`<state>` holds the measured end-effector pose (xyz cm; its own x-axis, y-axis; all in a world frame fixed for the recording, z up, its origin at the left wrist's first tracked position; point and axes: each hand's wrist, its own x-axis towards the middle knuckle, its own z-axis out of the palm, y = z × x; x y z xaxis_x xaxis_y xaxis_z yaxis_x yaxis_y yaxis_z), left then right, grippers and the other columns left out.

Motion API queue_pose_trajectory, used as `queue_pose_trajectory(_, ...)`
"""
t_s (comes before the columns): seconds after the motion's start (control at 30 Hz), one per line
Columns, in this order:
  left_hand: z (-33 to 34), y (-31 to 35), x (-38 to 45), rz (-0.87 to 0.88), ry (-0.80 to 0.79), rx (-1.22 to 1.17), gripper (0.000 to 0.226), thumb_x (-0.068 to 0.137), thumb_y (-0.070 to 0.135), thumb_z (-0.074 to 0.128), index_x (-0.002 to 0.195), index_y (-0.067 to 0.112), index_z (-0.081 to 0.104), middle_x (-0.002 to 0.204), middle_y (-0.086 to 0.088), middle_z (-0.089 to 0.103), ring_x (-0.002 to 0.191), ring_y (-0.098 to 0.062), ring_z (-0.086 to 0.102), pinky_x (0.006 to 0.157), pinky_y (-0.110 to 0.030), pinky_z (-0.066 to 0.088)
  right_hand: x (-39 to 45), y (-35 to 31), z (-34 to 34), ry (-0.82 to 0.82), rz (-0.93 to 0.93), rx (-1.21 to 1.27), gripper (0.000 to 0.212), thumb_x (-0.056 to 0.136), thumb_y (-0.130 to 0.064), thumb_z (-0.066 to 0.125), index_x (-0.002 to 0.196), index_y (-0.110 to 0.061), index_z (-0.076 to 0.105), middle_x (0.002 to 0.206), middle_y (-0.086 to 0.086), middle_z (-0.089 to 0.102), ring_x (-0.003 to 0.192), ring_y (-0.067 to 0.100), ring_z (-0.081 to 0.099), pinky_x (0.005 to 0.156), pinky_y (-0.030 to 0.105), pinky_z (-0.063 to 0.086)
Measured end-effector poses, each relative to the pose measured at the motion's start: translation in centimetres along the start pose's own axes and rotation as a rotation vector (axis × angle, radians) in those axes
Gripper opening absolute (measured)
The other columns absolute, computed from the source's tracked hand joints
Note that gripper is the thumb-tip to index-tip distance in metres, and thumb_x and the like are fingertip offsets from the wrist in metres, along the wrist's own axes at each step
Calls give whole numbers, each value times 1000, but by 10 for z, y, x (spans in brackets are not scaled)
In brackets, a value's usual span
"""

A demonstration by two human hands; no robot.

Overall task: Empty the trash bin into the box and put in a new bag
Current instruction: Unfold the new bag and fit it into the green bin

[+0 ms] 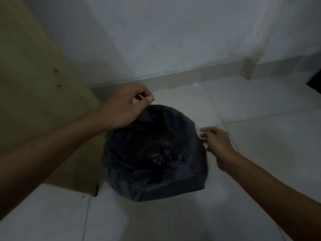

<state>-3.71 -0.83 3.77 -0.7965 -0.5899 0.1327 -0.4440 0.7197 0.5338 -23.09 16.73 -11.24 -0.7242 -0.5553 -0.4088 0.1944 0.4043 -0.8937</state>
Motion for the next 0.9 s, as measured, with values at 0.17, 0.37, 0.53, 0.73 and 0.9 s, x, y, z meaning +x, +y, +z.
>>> queue_pose_trajectory(0.17,-11,-47,-51,-241,315,-313,13,100,22,58,94,26,69,93,16,70,88,-6,65,82,-22,49,-28,-91,22,15,-499,-297,23,96,-7,53,97,-22,71,91,-2,69,91,21,67,83,33,51)
queue_pose_trajectory(0.37,33,-100,-102,-650,351,-483,26,102,16,44,87,27,62,101,-1,68,105,-26,64,97,-42,52,-59,-151,103,-370,-1007,-763,19,96,-10,58,107,-20,70,109,-2,65,101,12,61,91,11,44)
queue_pose_trajectory(0.53,56,-110,-125,-968,136,-905,29,100,39,50,107,18,68,104,-2,72,92,-20,67,72,-31,56,-60,-123,150,-646,-1261,-1095,43,98,-15,52,139,-25,57,137,1,58,128,22,54,111,44,41)
queue_pose_trajectory(0.73,72,-119,-133,-985,53,-1116,27,96,29,55,113,16,71,106,-5,71,89,-20,62,72,-30,51,-58,-96,159,-590,-1273,-1168,37,105,-28,47,140,-32,59,141,-4,55,135,17,47,113,44,30)
queue_pose_trajectory(0.9,87,-137,-146,-1037,-105,-1290,34,98,36,57,118,12,70,122,-12,71,105,-27,66,84,-35,56,-52,-90,159,-546,-1319,-1161,34,106,-29,47,136,-28,62,134,-3,59,128,19,50,109,44,32)
